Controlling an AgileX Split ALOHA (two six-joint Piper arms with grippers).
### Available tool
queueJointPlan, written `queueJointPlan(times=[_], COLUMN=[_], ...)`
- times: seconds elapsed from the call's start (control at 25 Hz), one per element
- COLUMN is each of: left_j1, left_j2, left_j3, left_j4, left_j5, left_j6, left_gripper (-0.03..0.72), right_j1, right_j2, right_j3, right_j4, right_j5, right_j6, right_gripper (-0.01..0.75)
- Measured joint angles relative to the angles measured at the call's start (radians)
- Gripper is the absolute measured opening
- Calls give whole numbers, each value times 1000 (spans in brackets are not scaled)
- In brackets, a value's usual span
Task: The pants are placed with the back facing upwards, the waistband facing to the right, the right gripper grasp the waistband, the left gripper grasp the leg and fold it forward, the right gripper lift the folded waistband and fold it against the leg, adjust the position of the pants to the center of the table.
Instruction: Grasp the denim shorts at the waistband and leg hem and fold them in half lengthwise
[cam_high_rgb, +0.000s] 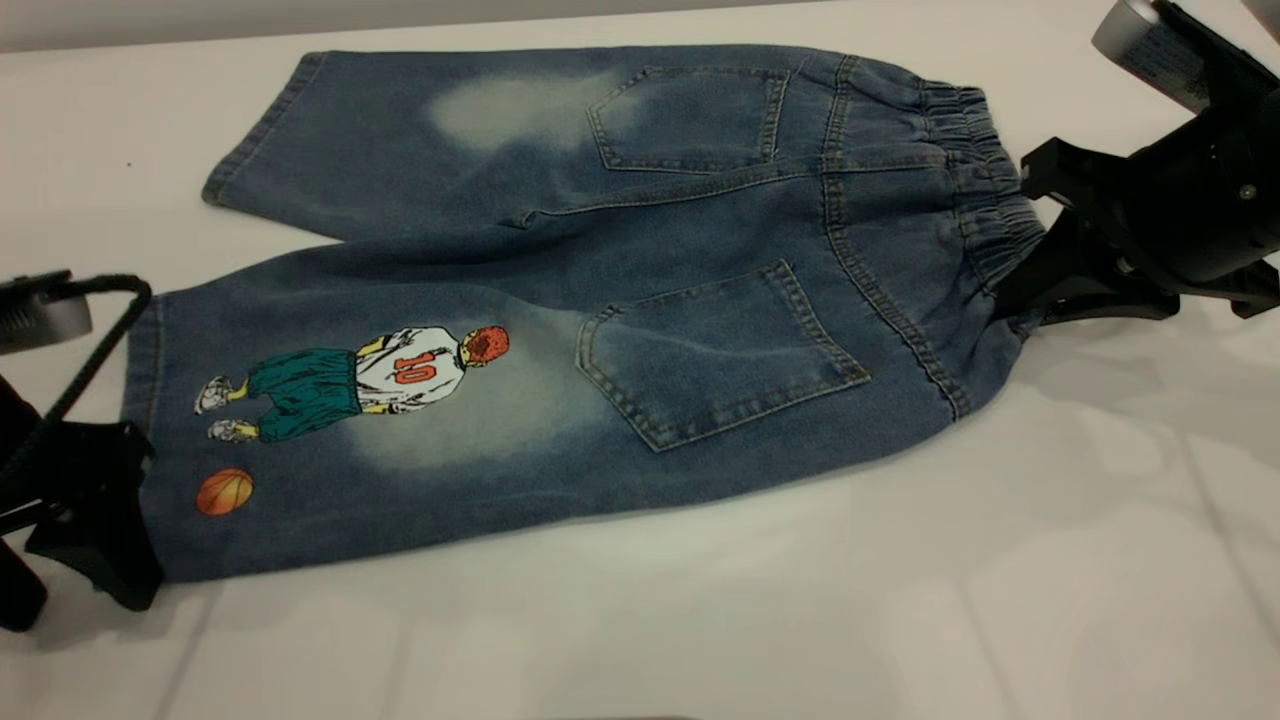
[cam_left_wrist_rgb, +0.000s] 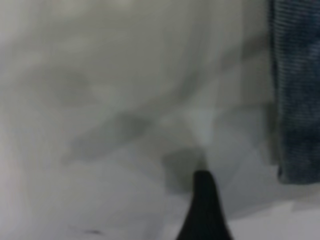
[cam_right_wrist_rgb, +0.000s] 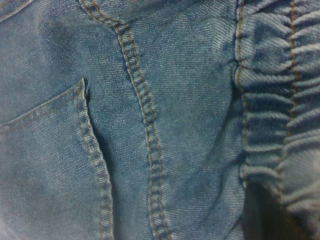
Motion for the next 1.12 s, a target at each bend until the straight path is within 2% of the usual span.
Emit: queueJointPlan(times=[0.2, 0.44, 0.76, 0.88, 1.04, 1.12], left_j1=[0, 1, 1, 1, 1, 1], left_j2=[15, 28, 38, 41, 46, 45], left_j3=[-11, -65, -104, -104, -125, -151], left_j4=[0, 0, 0, -14, -34, -46], left_j5=[9, 33, 52, 51, 94, 142], left_j6=[-1, -1, 1, 3, 33, 62], left_gripper=[498, 415, 382, 293, 89, 47], right_j1=[0, 0, 0, 0, 0, 0], right_j2=[0, 0, 0, 0, 0, -16], right_j3=[0, 0, 0, 0, 0, 0], right_j4=[0, 0, -3, -3, -14, -48], right_j5=[0, 0, 0, 0, 1, 7], right_j6=[-3, -3, -3, -3, -6, 5], right_gripper=[38, 38, 38, 38, 38, 38])
